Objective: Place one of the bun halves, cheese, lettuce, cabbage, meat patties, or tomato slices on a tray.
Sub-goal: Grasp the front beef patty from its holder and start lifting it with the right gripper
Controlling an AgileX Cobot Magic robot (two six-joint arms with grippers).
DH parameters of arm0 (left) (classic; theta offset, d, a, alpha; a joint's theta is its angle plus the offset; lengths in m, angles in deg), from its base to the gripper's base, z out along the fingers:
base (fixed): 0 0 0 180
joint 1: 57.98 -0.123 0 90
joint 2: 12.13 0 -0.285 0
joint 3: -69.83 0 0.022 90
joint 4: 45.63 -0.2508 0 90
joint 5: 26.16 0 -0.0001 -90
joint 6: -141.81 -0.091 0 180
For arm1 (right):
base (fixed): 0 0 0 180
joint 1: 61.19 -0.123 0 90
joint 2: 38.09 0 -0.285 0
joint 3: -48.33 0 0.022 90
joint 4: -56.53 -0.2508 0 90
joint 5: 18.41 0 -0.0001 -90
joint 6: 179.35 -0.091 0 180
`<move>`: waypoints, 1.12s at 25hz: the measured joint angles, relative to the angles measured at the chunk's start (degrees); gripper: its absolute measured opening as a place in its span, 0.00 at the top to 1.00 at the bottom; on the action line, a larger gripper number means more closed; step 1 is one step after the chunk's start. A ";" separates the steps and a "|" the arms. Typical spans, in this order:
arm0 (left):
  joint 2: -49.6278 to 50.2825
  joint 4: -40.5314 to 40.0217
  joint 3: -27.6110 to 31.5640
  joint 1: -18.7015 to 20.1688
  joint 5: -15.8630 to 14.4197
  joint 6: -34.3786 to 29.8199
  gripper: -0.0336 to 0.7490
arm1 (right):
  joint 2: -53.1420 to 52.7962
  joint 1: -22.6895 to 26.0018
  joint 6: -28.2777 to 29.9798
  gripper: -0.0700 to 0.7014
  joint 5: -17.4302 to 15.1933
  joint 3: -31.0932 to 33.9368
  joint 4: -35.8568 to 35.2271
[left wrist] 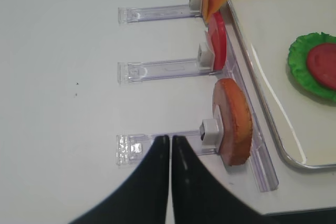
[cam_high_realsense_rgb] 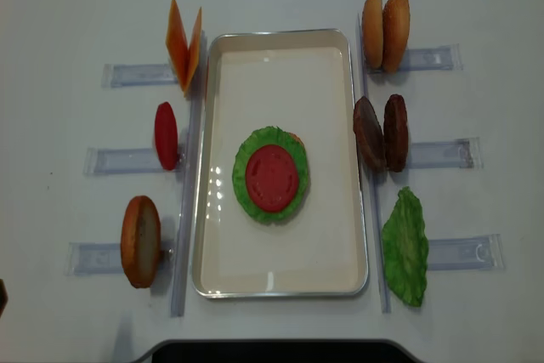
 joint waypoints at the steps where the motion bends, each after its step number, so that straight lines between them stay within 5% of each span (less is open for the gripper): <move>1: 0.00 0.00 0.00 0.00 0.00 0.00 0.95 | 0.00 0.00 0.00 0.43 0.00 0.00 0.00; 13: 0.00 0.00 0.00 0.00 0.00 0.00 0.96 | 3.02 0.00 -3.27 0.52 1.36 -0.60 0.10; 20: 0.00 0.00 0.00 0.00 -0.04 0.00 0.96 | 40.31 0.00 -2.92 0.52 7.87 -9.31 0.04; 28: 0.00 0.00 0.00 0.00 -0.04 0.00 0.96 | 74.73 0.00 -0.85 0.52 6.78 -28.50 0.04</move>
